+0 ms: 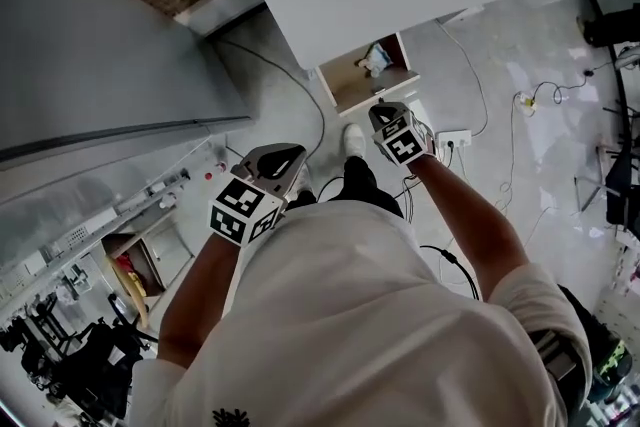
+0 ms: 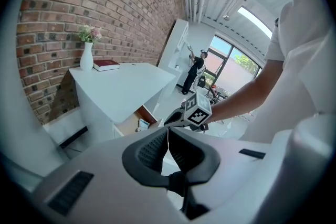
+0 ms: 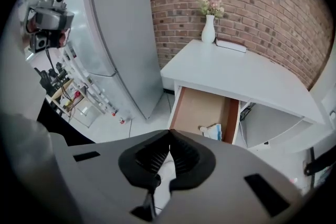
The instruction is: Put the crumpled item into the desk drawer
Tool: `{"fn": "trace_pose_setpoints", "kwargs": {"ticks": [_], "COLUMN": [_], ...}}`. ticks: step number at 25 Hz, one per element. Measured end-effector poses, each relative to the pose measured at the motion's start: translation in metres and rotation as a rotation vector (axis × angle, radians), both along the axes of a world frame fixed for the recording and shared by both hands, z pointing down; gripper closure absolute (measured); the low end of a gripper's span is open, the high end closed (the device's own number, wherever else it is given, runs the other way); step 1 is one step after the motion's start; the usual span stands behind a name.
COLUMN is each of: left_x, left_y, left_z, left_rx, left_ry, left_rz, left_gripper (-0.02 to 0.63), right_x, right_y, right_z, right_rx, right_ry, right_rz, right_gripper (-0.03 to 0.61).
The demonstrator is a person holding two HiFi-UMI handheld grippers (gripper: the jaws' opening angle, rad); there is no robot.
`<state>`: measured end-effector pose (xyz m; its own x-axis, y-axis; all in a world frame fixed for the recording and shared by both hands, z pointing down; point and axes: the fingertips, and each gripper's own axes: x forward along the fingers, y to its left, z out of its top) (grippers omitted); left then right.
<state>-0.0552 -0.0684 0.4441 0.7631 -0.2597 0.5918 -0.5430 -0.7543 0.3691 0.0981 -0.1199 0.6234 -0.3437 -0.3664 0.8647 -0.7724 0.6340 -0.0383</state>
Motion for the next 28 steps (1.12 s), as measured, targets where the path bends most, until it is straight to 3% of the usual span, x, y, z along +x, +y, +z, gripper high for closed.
{"fn": "trace_pose_setpoints", "kwargs": {"ticks": [11, 19, 28], "left_x": [-0.049, -0.079, -0.095], "left_y": [0.042, 0.077, 0.099], "left_z": [-0.018, -0.015, -0.012], "left_rx": [0.031, 0.02, 0.024], "left_ry": [0.031, 0.061, 0.072], "left_rz": [0.05, 0.06, 0.052], "left_gripper": [0.589, 0.589, 0.589], "right_x": [-0.073, -0.128, -0.157], "right_y": [0.08, 0.125, 0.156], "right_z": [-0.073, -0.129, -0.15], "right_rx": [0.006, 0.091, 0.108], "right_ry": [-0.124, -0.233, -0.27], "right_rz": [0.063, 0.075, 0.059], "right_gripper": [0.549, 0.549, 0.549]}}
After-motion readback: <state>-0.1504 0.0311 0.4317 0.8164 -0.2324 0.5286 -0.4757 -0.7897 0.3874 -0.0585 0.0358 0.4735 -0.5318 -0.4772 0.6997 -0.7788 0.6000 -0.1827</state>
